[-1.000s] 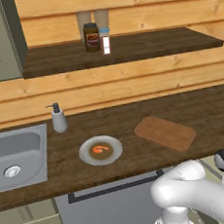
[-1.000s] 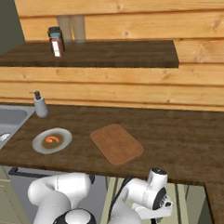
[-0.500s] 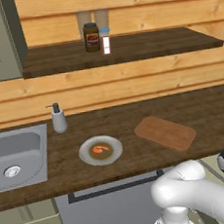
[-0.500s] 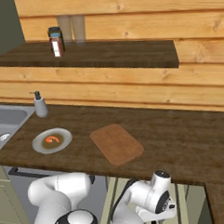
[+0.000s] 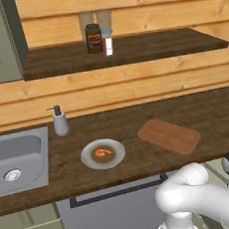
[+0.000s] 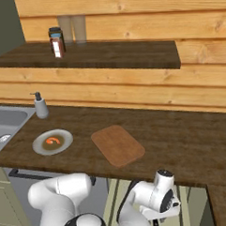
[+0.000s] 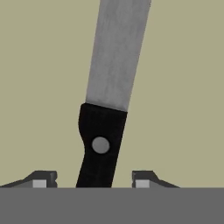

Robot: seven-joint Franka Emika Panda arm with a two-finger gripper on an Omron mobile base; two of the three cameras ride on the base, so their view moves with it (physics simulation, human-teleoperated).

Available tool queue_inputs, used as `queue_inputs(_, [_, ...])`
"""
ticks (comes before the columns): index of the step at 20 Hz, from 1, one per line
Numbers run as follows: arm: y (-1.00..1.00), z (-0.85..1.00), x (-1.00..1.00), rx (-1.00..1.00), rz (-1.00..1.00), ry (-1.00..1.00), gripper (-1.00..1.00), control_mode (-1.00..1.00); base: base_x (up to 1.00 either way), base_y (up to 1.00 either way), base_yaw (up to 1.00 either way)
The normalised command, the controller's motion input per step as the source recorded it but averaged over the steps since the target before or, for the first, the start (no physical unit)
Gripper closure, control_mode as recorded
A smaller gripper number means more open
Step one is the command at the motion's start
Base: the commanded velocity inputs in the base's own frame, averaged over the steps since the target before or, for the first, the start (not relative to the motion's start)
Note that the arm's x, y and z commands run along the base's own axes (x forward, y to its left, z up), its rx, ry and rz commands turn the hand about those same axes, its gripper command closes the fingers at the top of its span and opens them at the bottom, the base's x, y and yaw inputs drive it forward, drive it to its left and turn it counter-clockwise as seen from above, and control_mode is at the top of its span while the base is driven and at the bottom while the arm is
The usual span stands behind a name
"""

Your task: Pick up the knife from the drawer and place it on the cutting board. Then place the meat from the plate to the cutting board.

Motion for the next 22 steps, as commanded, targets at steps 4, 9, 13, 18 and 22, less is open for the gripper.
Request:
queue_inputs(4, [0.00,0.00,-0.02,0.00,0.00,0.00,-1.00,-1.00,0.00,0.00,0.00])
queue_inputs(9, [0.00,0.00,0.00,0.00,0.00,0.00,1.00,-1.00,0.00,0.00,0.00])
queue_inputs(13, [0.00,0.00,0.00,0.00,0.00,0.00,1.00,-1.00,0.00,0.00,0.00])
queue_inputs(18, [0.00,0.00,0.00,0.00,0.00,0.00,1.00,-1.00,0.00,0.00,0.00])
queue_inputs(22, [0.00,0.00,-0.03,0.00,0.00,0.00,1.00,-1.00,0.00,0.00,0.00])
